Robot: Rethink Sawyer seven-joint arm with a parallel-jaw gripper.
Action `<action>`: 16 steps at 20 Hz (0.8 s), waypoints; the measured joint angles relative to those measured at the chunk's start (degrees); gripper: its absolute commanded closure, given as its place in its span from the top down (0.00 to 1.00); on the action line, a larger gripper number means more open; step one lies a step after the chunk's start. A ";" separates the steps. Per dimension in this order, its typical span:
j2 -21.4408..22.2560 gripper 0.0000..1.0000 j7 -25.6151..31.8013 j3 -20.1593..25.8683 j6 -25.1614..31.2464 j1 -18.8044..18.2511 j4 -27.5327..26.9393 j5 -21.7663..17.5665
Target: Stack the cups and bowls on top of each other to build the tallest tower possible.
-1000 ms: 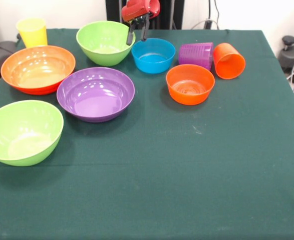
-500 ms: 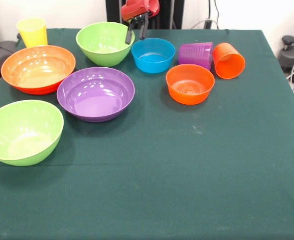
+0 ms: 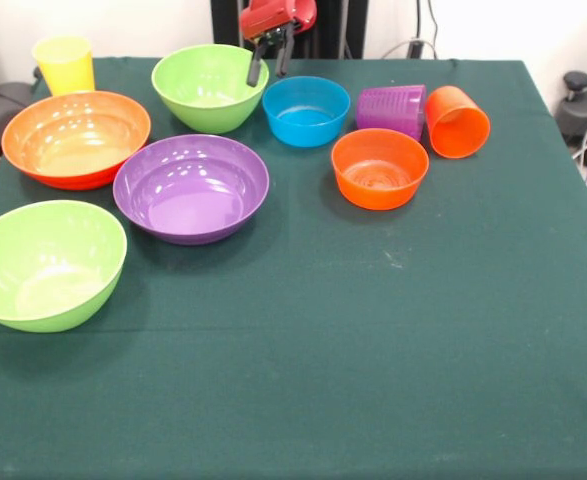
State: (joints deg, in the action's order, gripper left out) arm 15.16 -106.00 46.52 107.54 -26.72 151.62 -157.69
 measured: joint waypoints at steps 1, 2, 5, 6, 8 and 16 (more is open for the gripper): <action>0.10 1.00 0.00 -0.01 0.00 0.00 0.00 0.00; 0.15 1.00 0.00 -0.02 0.00 0.00 0.00 0.00; 0.36 1.00 0.00 -0.18 0.00 0.00 0.00 -0.01; 0.40 1.00 0.00 -0.23 0.00 0.00 0.00 -0.01; 0.66 1.00 0.00 -0.53 0.00 0.00 0.00 0.00; 1.66 1.00 0.00 -2.52 0.00 -0.01 0.00 0.00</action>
State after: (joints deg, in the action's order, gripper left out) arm 16.83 -106.00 44.00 107.54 -26.72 151.62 -157.69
